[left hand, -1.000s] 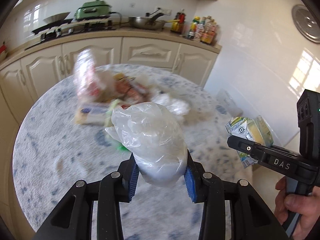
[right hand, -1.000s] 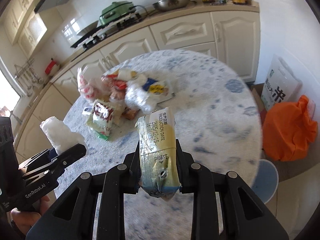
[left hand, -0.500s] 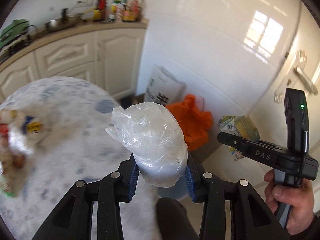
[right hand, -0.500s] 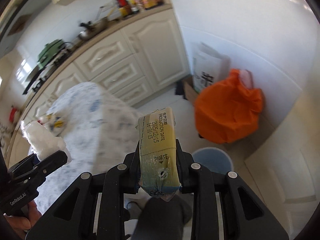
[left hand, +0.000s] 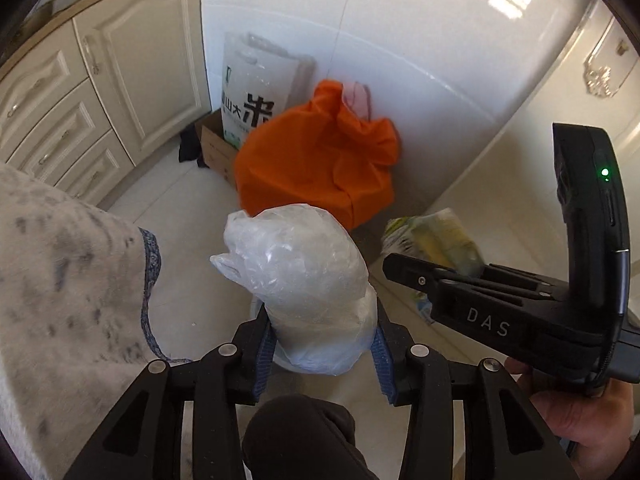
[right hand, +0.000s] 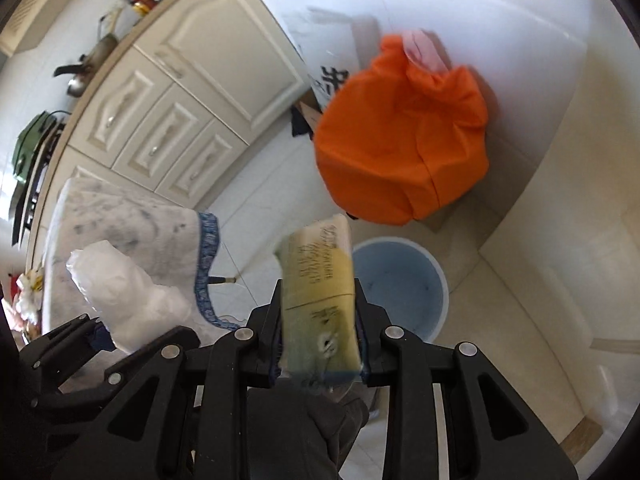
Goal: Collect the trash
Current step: 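Carry both items to the blue bin and open both grippers over it, then move both tools back over the table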
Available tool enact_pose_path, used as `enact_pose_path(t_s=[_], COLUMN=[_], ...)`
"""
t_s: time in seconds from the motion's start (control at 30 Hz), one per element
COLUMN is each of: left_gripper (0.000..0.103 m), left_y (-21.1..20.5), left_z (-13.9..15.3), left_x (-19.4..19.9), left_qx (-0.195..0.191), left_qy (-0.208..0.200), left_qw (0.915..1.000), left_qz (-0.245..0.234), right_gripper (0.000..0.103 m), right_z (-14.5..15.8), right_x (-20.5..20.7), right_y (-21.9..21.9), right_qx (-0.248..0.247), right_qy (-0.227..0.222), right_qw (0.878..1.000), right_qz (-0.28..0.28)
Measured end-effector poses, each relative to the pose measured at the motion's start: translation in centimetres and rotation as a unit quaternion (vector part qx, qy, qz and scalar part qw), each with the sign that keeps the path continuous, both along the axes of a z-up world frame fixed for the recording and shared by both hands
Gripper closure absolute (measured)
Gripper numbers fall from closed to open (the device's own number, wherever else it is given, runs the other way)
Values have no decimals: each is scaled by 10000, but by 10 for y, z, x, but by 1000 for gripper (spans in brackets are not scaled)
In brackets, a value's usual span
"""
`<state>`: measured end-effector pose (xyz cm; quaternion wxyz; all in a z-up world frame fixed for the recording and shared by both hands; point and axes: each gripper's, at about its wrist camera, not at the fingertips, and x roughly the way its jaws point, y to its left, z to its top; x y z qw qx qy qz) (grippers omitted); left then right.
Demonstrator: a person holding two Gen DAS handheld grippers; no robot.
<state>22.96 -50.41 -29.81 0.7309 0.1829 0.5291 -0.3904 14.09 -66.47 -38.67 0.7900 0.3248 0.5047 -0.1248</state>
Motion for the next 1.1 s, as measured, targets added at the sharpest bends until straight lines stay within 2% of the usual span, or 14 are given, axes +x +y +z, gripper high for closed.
enact_pose_path(t_s=[0.03,0.07,0.1,0.13,0.17,0.23,0.37,0.53,0.7,0.87,1.1], left_gripper=[50,36,30,19,12,7,5,3,2,1,1], left_y=[-6,-13,-15,-16,-18,-22,-19,12,62,122,219], left_z=[-3,2,3,6,8,14,23,50,90,131,177], left_x=[1,-2,-4,-4,-5,-12,-29,-48,-66,-82,-110], left_qx=[108,171,229,246,224,220,159,-110,-508,-965,-1373], left_qy=[-72,-172,-310,-404,-493,-642,-889,-1078,-1344,-1632,-1893], left_qw=[9999,9997,9992,9988,9985,9977,9959,9937,9884,9770,9594], left_qz=[18,44,86,91,75,62,85,277,499,971,1575], right_gripper=[72,61,55,41,30,26,0,0,0,0,0], right_z=[-3,-7,-10,-12,-12,-12,-3,15,52,104,174], right_x=[0,-2,-2,-5,-8,-12,-21,-29,-33,-28,-10], right_y=[-3,-6,-8,-11,-13,-16,-18,-15,1,35,104], right_qx=[25,70,118,145,126,114,127,71,-144,-415,-725], right_qy=[24,53,50,47,56,44,-40,-154,-435,-855,-1496], right_qw=[10000,9999,9998,9997,9995,9992,9985,9975,9967,9946,9859], right_qz=[-25,-93,-125,-209,-293,-369,-540,-681,-677,-418,173])
